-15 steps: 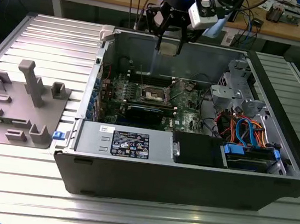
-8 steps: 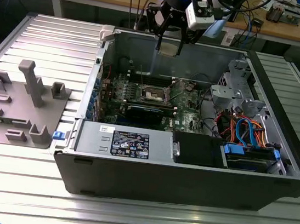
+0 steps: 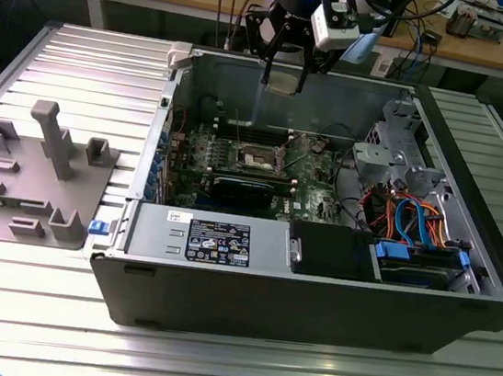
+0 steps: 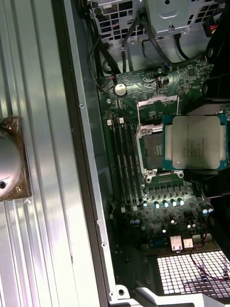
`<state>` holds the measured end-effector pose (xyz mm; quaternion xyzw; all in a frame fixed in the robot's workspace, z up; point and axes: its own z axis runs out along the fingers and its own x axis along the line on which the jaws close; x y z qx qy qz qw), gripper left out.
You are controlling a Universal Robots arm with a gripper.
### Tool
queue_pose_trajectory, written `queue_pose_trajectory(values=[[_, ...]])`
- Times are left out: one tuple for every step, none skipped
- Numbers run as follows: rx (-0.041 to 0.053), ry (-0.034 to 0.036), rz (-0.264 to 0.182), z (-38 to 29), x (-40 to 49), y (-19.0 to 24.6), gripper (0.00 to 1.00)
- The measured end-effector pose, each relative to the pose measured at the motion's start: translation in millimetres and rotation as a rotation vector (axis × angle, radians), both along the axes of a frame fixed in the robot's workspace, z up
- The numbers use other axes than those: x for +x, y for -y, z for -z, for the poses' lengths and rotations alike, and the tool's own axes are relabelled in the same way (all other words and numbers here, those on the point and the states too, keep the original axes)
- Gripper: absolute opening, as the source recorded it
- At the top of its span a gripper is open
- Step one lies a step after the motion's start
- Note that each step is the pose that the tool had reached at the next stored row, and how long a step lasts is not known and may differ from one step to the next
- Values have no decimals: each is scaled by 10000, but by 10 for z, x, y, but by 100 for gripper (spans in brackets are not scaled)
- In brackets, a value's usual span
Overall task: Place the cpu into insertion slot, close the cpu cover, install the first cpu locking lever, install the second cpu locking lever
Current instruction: 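Place the cpu into insertion slot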
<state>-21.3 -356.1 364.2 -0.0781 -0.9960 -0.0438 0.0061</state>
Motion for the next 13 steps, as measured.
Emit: queue_pose_trajectory(values=[[-1, 0, 19, 0, 0, 0, 54], [-3, -1, 52, 0, 0, 0, 54], [-4, -1, 90, 0, 0, 0, 54], [-4, 0, 123, 0, 0, 0, 54], [-3, 0, 156, 0, 0, 0, 54], [-3, 0, 197, 0, 0, 0, 54], [-3, 0, 257, 1, 0, 0, 54], [-3, 0, 345, 1, 0, 0, 54], [-4, 0, 519, 1, 0, 0, 54], [-4, 0, 631, 2, 0, 0, 54], [-5, -1, 748, 2, 0, 0, 54], [-5, -1, 965, 3, 0, 0, 54], [-6, -1, 1150, 4, 0, 0, 54]])
